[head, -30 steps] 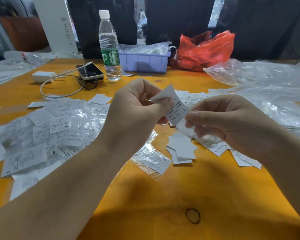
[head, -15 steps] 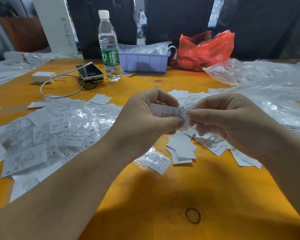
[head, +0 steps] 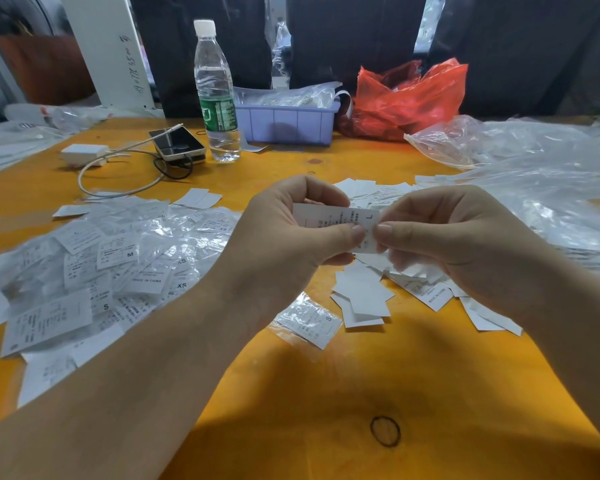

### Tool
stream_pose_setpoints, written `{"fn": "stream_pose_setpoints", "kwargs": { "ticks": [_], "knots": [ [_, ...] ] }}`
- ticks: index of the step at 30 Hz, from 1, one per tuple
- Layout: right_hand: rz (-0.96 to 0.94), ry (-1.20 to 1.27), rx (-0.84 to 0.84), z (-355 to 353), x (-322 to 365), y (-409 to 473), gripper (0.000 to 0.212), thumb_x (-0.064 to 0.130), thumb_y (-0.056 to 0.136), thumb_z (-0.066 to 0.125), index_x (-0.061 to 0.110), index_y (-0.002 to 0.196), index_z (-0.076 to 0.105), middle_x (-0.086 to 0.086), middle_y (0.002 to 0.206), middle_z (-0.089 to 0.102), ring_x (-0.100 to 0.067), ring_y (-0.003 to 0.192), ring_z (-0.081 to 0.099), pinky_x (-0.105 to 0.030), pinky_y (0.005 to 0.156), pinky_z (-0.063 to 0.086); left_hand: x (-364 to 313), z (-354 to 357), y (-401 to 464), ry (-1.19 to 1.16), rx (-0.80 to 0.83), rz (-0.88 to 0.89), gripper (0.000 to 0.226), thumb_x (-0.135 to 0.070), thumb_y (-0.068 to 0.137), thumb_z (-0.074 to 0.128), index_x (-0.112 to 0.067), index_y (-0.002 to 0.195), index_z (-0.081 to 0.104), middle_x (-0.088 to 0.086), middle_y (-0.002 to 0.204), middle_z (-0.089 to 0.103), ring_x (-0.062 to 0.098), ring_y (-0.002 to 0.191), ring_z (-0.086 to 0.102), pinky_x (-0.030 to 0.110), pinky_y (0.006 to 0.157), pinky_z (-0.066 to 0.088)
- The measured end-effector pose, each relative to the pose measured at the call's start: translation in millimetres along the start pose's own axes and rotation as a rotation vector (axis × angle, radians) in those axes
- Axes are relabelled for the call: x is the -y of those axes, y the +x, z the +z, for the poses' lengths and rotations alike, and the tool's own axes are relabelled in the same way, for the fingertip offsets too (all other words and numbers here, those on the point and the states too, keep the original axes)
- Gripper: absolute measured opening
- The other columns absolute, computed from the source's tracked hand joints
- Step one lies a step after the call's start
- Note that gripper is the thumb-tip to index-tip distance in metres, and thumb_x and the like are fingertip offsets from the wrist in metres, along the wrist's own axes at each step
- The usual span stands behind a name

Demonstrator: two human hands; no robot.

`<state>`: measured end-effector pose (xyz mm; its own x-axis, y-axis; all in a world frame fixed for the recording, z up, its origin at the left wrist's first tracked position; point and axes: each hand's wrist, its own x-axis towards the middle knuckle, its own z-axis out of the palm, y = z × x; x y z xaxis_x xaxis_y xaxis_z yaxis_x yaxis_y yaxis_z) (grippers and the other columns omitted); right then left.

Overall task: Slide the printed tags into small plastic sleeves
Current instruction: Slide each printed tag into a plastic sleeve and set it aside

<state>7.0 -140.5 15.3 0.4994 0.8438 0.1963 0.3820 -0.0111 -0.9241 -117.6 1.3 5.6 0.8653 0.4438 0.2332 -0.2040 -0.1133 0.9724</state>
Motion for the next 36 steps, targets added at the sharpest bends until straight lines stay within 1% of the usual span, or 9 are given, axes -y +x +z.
{"fn": "stream_pose_setpoints", "kwargs": {
  "ticks": [4, 11, 14, 19, 23, 28, 31, 33, 36],
  "knots": [
    [-0.035, -0.003, -0.032, 1.2, 0.7, -0.7, 0.031, 0.034, 0.062, 0.071, 0.009, 0.081, 0.073, 0.0, 0.07, 0.071, -0.012, 0.062, 0.062, -0.022, 0.059, 0.053, 1.0, 0.8, -0.1, 0.016, 0.006, -0.015, 0.023, 0.0, 0.071, 0.079, -0.015, 0.08, 0.065, 0.012, 0.088, 0.064, 0.033, 0.079, 0.072, 0.026, 0.059, 0.059],
    [-0.056, -0.001, -0.079, 0.3, 0.9, -0.4, 0.03, 0.031, 0.065, 0.071, 0.008, 0.084, 0.074, -0.007, 0.075, 0.072, -0.019, 0.064, 0.062, -0.026, 0.062, 0.056, 1.2, 1.2, -0.1, 0.045, 0.014, -0.033, 0.023, 0.0, 0.071, 0.079, -0.016, 0.08, 0.065, 0.013, 0.087, 0.065, 0.03, 0.08, 0.073, 0.028, 0.061, 0.06],
    [-0.044, 0.001, -0.06, 0.0, 0.3, -0.5, 0.032, 0.031, 0.065, 0.072, 0.006, 0.085, 0.073, -0.008, 0.076, 0.072, -0.017, 0.064, 0.062, -0.024, 0.061, 0.055, 1.2, 1.6, -0.7, 0.057, 0.017, -0.037, 0.022, 0.0, 0.072, 0.079, -0.016, 0.08, 0.066, 0.012, 0.087, 0.066, 0.03, 0.08, 0.072, 0.027, 0.061, 0.06],
    [-0.044, -0.015, -0.041, 1.0, 0.1, -0.2, 0.03, 0.03, 0.065, 0.072, 0.006, 0.083, 0.073, 0.0, 0.072, 0.072, -0.01, 0.062, 0.063, -0.02, 0.058, 0.053, 1.6, 1.7, -0.6, 0.037, -0.012, -0.023, 0.022, 0.0, 0.072, 0.079, -0.017, 0.08, 0.066, 0.011, 0.087, 0.064, 0.03, 0.077, 0.072, 0.024, 0.058, 0.058],
    [-0.043, -0.039, -0.015, 2.0, -0.2, -0.2, 0.027, 0.029, 0.066, 0.071, 0.008, 0.083, 0.072, 0.003, 0.07, 0.071, -0.011, 0.062, 0.061, -0.02, 0.058, 0.052, 2.5, 1.7, 0.1, 0.025, -0.021, -0.018, 0.021, -0.003, 0.072, 0.079, -0.017, 0.081, 0.066, 0.014, 0.093, 0.063, 0.029, 0.079, 0.071, 0.025, 0.059, 0.057],
    [-0.051, -0.058, 0.016, 1.8, -2.4, 0.1, 0.035, 0.031, 0.066, 0.071, 0.002, 0.085, 0.072, -0.006, 0.074, 0.071, -0.017, 0.064, 0.062, -0.023, 0.061, 0.054, 3.9, 2.2, -0.1, 0.01, -0.021, -0.025, 0.02, -0.003, 0.074, 0.078, -0.017, 0.081, 0.066, 0.013, 0.094, 0.062, 0.025, 0.075, 0.07, 0.025, 0.06, 0.057],
    [-0.07, -0.064, 0.051, 2.9, -1.0, -0.2, 0.037, 0.032, 0.066, 0.071, 0.001, 0.086, 0.071, -0.007, 0.072, 0.071, -0.01, 0.061, 0.062, -0.021, 0.06, 0.053, 4.0, 2.0, -0.2, -0.04, -0.027, -0.048, 0.02, 0.0, 0.076, 0.077, -0.016, 0.081, 0.066, 0.016, 0.096, 0.063, 0.024, 0.075, 0.069, 0.025, 0.06, 0.057],
    [-0.078, -0.053, 0.065, 3.5, -0.8, -0.1, 0.032, 0.027, 0.067, 0.071, 0.002, 0.086, 0.071, -0.006, 0.071, 0.071, -0.007, 0.06, 0.062, -0.019, 0.057, 0.051, 3.8, 1.7, 0.1, -0.074, -0.035, -0.062, 0.02, 0.001, 0.077, 0.075, -0.015, 0.081, 0.065, 0.018, 0.098, 0.063, 0.027, 0.077, 0.07, 0.025, 0.059, 0.057],
    [-0.091, -0.05, 0.075, 3.6, -1.2, -0.1, 0.017, 0.021, 0.066, 0.072, 0.01, 0.079, 0.071, 0.003, 0.067, 0.07, -0.006, 0.059, 0.062, -0.019, 0.056, 0.051, 3.8, 1.2, 0.5, -0.113, -0.044, -0.082, 0.019, 0.002, 0.078, 0.073, -0.014, 0.082, 0.064, 0.017, 0.096, 0.064, 0.029, 0.08, 0.07, 0.025, 0.059, 0.057]
  ]
}}
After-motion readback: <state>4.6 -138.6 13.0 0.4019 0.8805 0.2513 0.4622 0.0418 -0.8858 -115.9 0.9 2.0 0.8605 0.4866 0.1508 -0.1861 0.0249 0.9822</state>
